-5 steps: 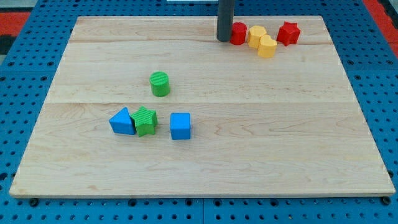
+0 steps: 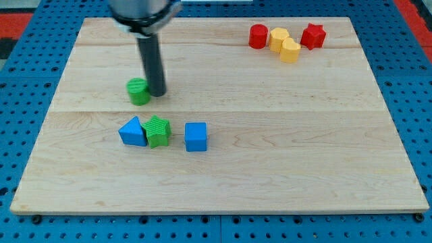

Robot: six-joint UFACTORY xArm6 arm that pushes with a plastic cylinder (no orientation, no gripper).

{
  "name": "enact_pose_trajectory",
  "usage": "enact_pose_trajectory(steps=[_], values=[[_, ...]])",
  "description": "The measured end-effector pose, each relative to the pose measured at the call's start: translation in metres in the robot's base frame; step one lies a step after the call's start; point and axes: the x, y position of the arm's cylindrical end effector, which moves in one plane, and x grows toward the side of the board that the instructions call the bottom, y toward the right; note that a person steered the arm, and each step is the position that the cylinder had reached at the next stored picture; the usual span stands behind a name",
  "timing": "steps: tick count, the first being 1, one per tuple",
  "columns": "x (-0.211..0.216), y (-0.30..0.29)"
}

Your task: Move the green circle diagonally top left to the blue triangle

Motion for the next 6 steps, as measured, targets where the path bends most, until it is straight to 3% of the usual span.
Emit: enact_pose_trajectory(steps=[2, 3, 5, 6], values=[[0.024, -0.056], [0.02, -0.046], [-0.016, 0.081], [-0.004, 0.153]])
